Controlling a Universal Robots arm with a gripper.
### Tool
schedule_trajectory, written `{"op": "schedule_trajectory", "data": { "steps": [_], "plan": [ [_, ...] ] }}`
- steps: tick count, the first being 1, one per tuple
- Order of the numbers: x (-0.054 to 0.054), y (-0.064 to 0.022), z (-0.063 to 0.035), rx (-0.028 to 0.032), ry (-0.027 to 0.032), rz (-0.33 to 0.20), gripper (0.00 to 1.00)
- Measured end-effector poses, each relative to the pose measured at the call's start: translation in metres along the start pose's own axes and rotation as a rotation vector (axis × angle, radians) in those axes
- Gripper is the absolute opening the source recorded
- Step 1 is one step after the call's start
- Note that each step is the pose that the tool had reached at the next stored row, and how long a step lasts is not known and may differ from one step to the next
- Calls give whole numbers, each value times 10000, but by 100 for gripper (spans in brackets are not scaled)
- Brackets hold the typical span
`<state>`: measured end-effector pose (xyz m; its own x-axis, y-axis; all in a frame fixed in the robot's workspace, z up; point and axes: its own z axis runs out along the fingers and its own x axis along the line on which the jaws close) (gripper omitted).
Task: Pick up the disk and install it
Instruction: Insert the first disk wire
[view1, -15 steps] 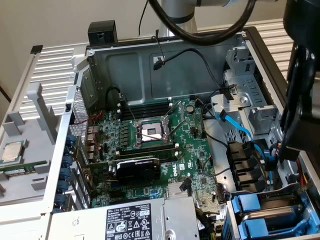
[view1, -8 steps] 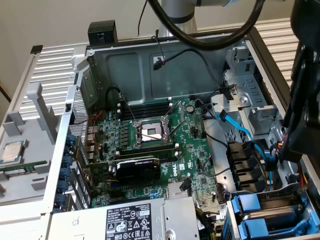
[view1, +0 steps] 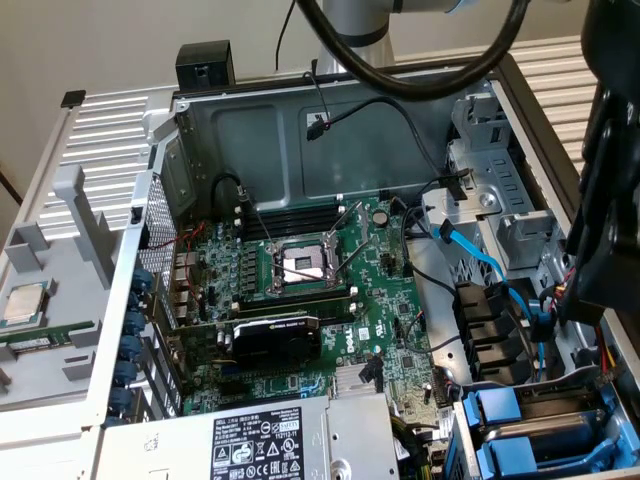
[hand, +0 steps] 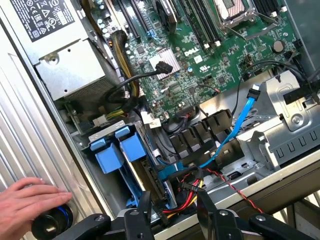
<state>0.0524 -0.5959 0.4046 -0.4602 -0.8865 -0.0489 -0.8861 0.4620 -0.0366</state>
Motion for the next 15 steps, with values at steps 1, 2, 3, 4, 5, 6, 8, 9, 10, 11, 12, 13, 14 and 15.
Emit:
{"op": "schedule_trajectory", "data": {
  "steps": [1,2,3,4,5,6,8,9,10,11,12,13,14,15],
  "plan": [
    [0,0,0,-1,0,0,49],
    [0,0,0,0,0,0,49],
    [0,0,0,0,-1,0,49],
    [0,0,0,0,0,0,49],
    [1,1,0,2,0,0,49],
    [6,-2,1,3,-1,-11,49],
    [21,-8,1,-2,-7,-116,49],
    [25,-10,0,-6,-8,-204,49],
    [26,-9,0,-13,-13,-342,49],
    [26,-9,0,-22,-20,-525,49],
    [26,-9,1,-31,-27,-705,49],
    [27,-9,2,-40,-34,-883,49],
    [26,-9,2,-49,-41,-1070,49],
    [26,-9,3,-58,-47,-1253,49]
  ]
}}
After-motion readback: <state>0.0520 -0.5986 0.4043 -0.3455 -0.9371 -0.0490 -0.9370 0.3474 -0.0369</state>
